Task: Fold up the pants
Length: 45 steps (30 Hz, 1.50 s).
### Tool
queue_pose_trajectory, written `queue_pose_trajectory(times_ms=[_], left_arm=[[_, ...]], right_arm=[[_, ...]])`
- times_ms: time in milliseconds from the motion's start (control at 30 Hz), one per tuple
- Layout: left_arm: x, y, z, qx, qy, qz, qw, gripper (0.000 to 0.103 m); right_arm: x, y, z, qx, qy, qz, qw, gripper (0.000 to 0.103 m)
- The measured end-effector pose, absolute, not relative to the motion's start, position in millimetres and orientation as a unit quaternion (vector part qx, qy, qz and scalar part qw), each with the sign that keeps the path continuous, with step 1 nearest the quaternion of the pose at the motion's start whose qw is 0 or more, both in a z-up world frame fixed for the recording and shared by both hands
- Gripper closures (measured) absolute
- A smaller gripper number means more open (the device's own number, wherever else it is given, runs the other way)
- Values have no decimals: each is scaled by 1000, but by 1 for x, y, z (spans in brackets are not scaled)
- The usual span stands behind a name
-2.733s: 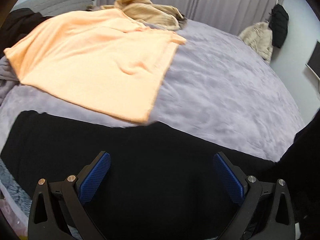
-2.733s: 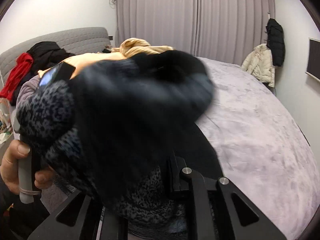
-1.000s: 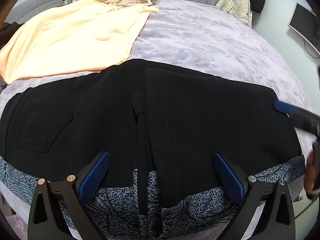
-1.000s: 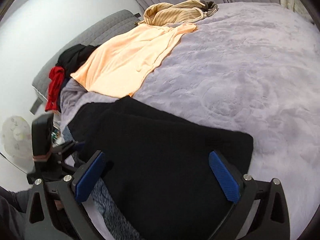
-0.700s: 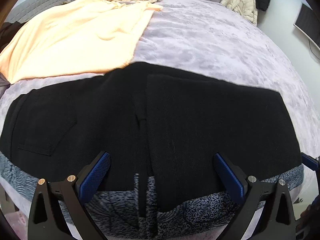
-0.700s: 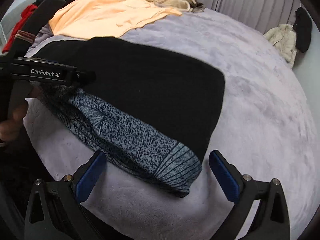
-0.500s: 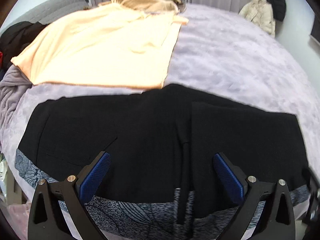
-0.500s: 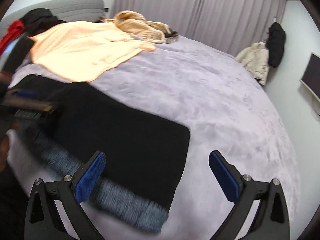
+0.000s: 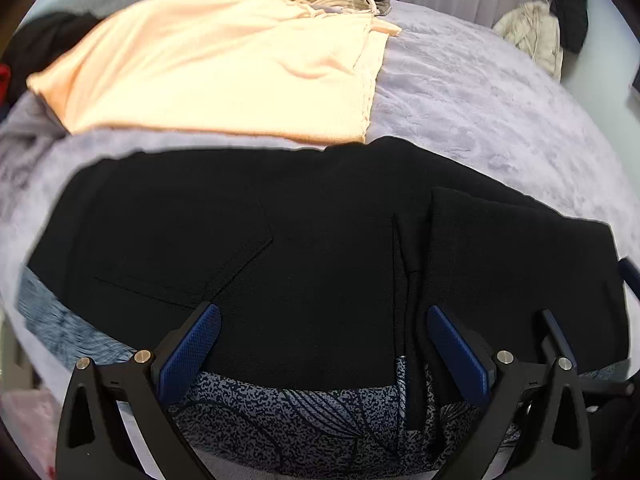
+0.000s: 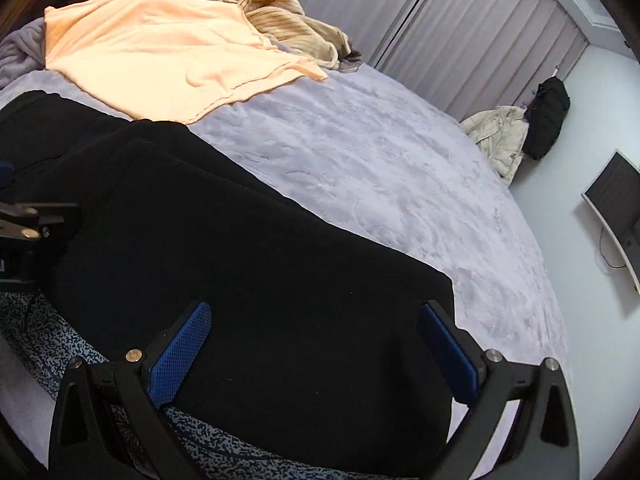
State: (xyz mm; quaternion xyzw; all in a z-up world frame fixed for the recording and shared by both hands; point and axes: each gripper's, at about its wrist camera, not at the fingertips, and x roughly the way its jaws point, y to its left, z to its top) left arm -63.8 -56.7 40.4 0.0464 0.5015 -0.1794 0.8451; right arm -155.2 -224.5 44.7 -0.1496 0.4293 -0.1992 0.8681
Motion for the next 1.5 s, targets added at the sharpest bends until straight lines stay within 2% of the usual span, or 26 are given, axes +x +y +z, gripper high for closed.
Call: queue_pose_trajectory(times_ms=[167,300,467,567,667,800,967,1100,1233,1367,1500], left_arm=[[-59,-16,57,16,464,-164,870,0],[-41,6,26,55,492,-104,862,0],[-40,15,27,54,490,-104,864,0],[-37,16,26,54,486,-97,867,0],[-41,16,24,57,483,-91,869,0],[-43,20,30,60,486,-88,867,0],[-41,58,47,4,478,-42,877,0],[-25,75,19,-6,504,-45,863,0],[-30,81,28,-9,491,-51,870,0],[-25,104,36,-11,472,-29,881,0],[-17,117,23,-25,483,-36,875,0]], right_arm=[[-144,-208,54,-140,424,-142,883,0],[-118,-198,43,-150,423,-135,883,0],[-91,-197,52,-134,452,-118,874,0],[-100,-180,64,-142,419,-85,893,0],[-91,-172,47,-152,429,-80,887,0],[-81,-190,46,-89,461,-55,881,0],[-98,-178,69,-114,405,-27,907,0],[-78,-162,27,-134,488,15,862,0],[-74,-154,41,-143,468,21,872,0],[-63,-137,67,-144,440,119,878,0],[-20,-108,64,-187,457,214,843,0]])
